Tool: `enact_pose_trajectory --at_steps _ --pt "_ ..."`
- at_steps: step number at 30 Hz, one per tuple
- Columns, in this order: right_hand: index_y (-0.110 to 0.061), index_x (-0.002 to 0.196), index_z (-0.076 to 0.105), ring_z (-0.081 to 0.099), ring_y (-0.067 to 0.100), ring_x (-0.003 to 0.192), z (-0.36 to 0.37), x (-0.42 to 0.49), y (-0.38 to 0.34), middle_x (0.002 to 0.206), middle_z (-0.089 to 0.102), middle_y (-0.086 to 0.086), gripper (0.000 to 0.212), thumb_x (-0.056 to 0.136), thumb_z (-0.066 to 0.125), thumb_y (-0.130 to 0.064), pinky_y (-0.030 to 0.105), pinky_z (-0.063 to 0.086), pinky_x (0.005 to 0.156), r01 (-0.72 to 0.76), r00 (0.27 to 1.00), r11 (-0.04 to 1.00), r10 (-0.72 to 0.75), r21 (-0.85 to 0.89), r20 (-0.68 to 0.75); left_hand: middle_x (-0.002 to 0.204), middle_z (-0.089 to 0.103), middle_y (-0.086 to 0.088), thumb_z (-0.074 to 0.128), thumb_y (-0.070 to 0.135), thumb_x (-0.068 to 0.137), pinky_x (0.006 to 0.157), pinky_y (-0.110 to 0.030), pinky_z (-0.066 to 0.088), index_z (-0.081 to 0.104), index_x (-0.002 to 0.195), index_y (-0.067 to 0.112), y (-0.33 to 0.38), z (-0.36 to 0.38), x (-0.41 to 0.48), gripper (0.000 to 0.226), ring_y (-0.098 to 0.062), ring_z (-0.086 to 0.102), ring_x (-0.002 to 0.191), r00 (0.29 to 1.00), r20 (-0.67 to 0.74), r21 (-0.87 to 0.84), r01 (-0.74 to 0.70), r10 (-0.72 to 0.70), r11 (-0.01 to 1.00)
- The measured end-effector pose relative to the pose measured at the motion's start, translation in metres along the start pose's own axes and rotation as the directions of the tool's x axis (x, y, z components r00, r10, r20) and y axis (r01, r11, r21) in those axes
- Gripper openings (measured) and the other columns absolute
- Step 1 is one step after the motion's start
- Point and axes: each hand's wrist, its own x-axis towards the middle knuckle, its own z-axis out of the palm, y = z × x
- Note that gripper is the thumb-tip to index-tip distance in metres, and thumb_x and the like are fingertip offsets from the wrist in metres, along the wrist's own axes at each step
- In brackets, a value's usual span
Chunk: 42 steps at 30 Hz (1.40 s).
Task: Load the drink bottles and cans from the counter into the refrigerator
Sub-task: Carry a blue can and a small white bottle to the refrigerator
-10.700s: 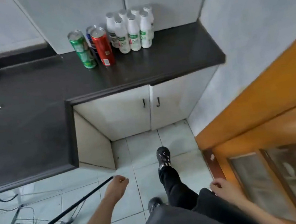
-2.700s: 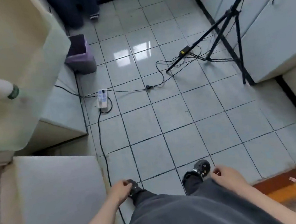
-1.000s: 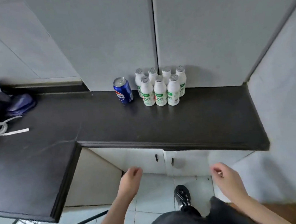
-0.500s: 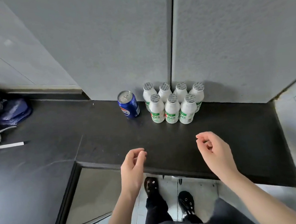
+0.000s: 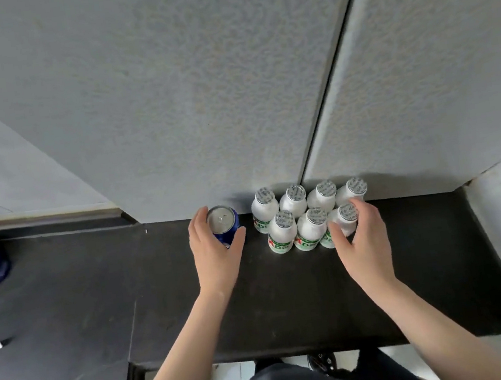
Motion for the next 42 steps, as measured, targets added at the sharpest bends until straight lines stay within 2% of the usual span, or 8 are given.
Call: enact_pose_trajectory --at_steps 12,17,22,26,28,31,35,42 --pt "-0.004 0.11 0.055 0.052 0.018 0.089 0.011 0.004 0.011 0.094 0.056 0.003 0.03 0.087 0.06 -0.024 0.031 0.045 0.077 -0.028 0.999 0.998 0.027 -0.062 -0.017 0.125 0.035 0.016 0.074 0.026 0.08 0.099 -0.021 0.034 0.032 0.139 0.021 -0.026 0.012 0.02 0.073 0.007 0.036 0.116 0.995 0.068 -0.009 -0.077 0.077 0.997" --pt "-0.004 0.111 0.055 0.052 0.018 0.089 0.006 0.002 0.014 0.096 0.055 0.001 0.029 0.091 0.052 -0.025 0.028 0.043 0.076 0.005 1.0 0.999 -0.005 -0.042 -0.013 0.13 0.034 0.015 0.07 0.024 0.084 0.09 0.003 0.026 0.03 0.142 0.021 -0.023 0.009 0.014 0.071 0.012 0.034 0.113 0.995 0.092 -0.069 -0.028 0.034 0.997" --pt "-0.006 0.115 0.053 0.057 0.022 0.096 -0.009 -0.021 0.028 0.105 0.054 0.001 0.032 0.09 0.053 -0.026 0.04 0.055 0.077 -0.028 0.999 0.996 0.031 0.084 -0.037 0.133 0.04 0.018 0.07 0.027 0.084 0.098 -0.017 0.033 0.03 0.142 0.027 -0.02 -0.006 -0.025 0.07 0.003 0.041 0.119 0.991 0.008 -0.156 0.137 -0.137 0.978" --pt "-0.023 0.111 0.051 0.058 0.015 0.094 -0.025 -0.052 0.038 0.101 0.05 -0.012 0.026 0.087 0.055 -0.031 0.032 0.054 0.073 0.025 0.999 0.983 -0.033 0.18 0.039 0.133 0.045 0.014 0.069 0.027 0.085 0.101 -0.027 0.042 0.031 0.141 0.03 -0.018 -0.02 -0.082 0.068 -0.001 0.046 0.12 0.971 -0.057 -0.243 0.211 -0.232 0.947" --pt "-0.028 0.109 0.05 0.057 0.012 0.092 -0.031 -0.061 0.038 0.098 0.051 -0.015 0.026 0.085 0.056 -0.033 0.024 0.051 0.071 0.093 0.986 0.972 -0.12 0.218 0.114 0.13 0.048 0.014 0.069 0.025 0.085 0.096 -0.023 0.044 0.033 0.139 0.031 -0.013 -0.025 -0.113 0.065 -0.003 0.049 0.119 0.956 -0.119 -0.292 0.226 -0.27 0.929" --pt "-0.021 0.109 0.054 0.057 0.01 0.093 -0.031 -0.068 0.032 0.1 0.055 -0.011 0.033 0.082 0.054 -0.042 0.016 0.045 0.071 0.164 0.94 0.941 -0.24 0.297 0.242 0.123 0.05 0.019 0.068 0.022 0.085 0.085 -0.012 0.045 0.033 0.134 0.034 -0.007 -0.03 -0.158 0.061 -0.001 0.052 0.114 0.926 -0.213 -0.35 0.225 -0.311 0.909" --pt "-0.027 0.106 0.052 0.057 0.004 0.093 -0.022 -0.08 0.021 0.097 0.055 -0.02 0.028 0.083 0.056 -0.043 0.013 0.045 0.072 0.245 0.831 0.871 -0.415 0.425 0.37 0.116 0.052 0.026 0.068 0.028 0.084 0.091 -0.025 0.048 0.04 0.131 0.03 -0.002 -0.037 -0.226 0.055 -0.005 0.055 0.111 0.862 -0.327 -0.396 0.247 -0.387 0.884" --pt "-0.029 0.102 0.051 0.056 0.005 0.089 -0.001 -0.14 0.01 0.096 0.054 -0.023 0.022 0.085 0.063 -0.036 0.006 0.043 0.072 0.199 0.624 0.796 -0.553 0.572 0.552 0.118 0.055 0.015 0.071 0.021 0.083 0.093 -0.027 0.049 0.042 0.128 0.03 -0.007 -0.047 -0.354 0.054 -0.006 0.055 0.11 0.647 -0.493 -0.417 0.411 -0.582 0.811"
